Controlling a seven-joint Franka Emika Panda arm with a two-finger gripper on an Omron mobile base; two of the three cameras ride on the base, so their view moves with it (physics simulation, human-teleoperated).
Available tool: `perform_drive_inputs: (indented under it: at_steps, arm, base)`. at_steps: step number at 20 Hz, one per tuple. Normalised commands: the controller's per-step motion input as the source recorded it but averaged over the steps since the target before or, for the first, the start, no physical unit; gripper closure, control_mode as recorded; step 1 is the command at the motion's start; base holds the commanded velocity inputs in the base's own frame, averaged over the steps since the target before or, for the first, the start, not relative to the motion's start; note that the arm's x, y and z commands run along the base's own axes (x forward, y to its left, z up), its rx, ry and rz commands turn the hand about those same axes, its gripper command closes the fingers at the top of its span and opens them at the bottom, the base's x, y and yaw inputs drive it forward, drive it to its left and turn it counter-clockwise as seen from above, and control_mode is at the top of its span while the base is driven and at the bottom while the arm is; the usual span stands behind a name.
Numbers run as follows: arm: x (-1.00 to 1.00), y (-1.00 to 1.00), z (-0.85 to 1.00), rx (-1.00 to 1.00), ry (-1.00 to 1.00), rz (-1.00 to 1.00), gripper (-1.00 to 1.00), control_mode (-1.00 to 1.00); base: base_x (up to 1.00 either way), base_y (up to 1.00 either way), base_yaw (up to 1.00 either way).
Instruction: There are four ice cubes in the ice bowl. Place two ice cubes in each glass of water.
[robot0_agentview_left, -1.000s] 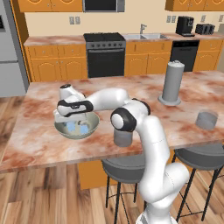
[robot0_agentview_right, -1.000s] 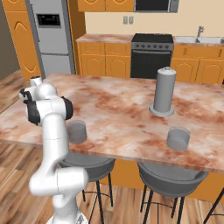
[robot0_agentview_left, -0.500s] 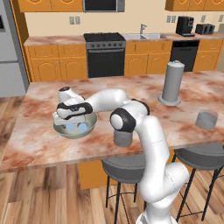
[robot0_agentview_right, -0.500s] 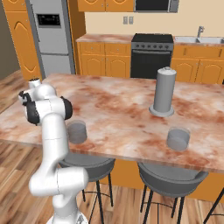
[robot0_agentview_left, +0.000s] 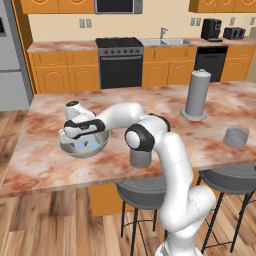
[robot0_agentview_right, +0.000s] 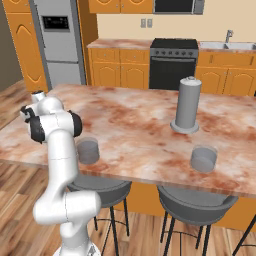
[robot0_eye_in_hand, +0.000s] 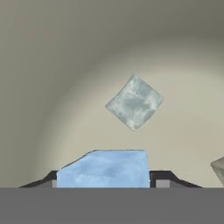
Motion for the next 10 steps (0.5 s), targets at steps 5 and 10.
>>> perform_drive_inputs:
  at_steps: [5, 10]
  arm:
    - [0.00, -0.26, -0.05, 0.04, -0.06, -0.01, 1.00, -1.00]
    - [-0.08, -0.59, 0.01, 0.13, -0.11, -0.03, 1.00, -1.00]
  base:
    - [0.00, 0.00, 0.00]
    - [0.00, 0.00, 0.00]
